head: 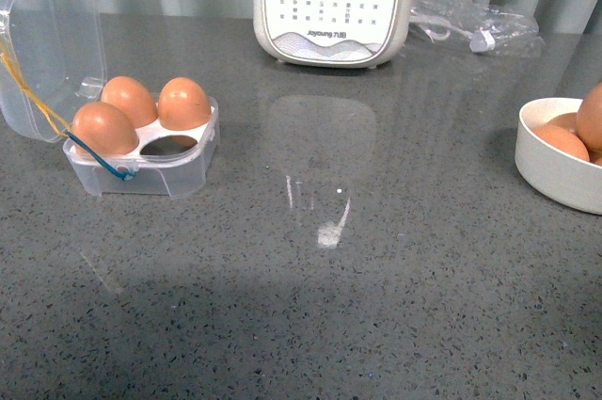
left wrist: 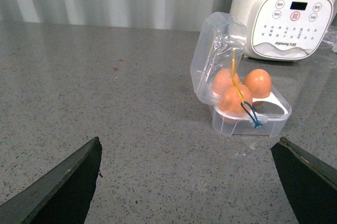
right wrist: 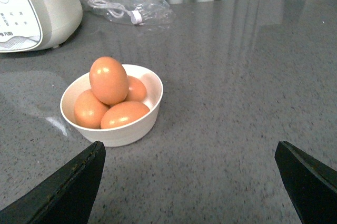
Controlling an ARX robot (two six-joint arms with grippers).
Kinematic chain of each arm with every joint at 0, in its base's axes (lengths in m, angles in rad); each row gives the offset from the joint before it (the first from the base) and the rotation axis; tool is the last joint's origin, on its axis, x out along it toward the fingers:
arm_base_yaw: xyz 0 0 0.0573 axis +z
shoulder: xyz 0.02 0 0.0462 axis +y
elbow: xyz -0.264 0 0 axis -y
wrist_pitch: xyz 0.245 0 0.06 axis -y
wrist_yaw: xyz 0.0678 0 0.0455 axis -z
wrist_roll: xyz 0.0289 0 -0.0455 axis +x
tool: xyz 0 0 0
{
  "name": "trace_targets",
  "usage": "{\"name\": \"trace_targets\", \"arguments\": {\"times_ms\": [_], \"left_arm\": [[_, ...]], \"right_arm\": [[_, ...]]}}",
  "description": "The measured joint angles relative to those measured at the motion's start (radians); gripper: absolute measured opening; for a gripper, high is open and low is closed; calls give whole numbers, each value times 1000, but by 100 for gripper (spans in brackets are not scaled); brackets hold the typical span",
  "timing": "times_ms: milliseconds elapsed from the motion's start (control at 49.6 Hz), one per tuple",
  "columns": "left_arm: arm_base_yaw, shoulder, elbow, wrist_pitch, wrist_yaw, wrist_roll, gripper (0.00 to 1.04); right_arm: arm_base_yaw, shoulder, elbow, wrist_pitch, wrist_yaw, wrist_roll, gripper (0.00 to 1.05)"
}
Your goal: Put egg into box
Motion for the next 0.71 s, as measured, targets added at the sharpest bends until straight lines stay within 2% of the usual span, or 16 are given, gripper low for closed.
{"name": "trace_targets", "arguments": {"times_ms": [182, 363, 484, 706], "left_arm": [[0, 0, 0, 0, 0, 0, 98], [0, 0, 0, 0, 0, 0, 98], [0, 0, 0, 0, 0, 0, 98], [0, 0, 0, 0, 0, 0, 98]], "right_arm": [[-55, 277, 50, 207, -110, -103, 98], [-113, 486, 112, 349, -250, -124, 98], [-122, 601, 150, 369, -317, -147, 98], [-111, 689, 215, 391, -349, -146, 98]]}}
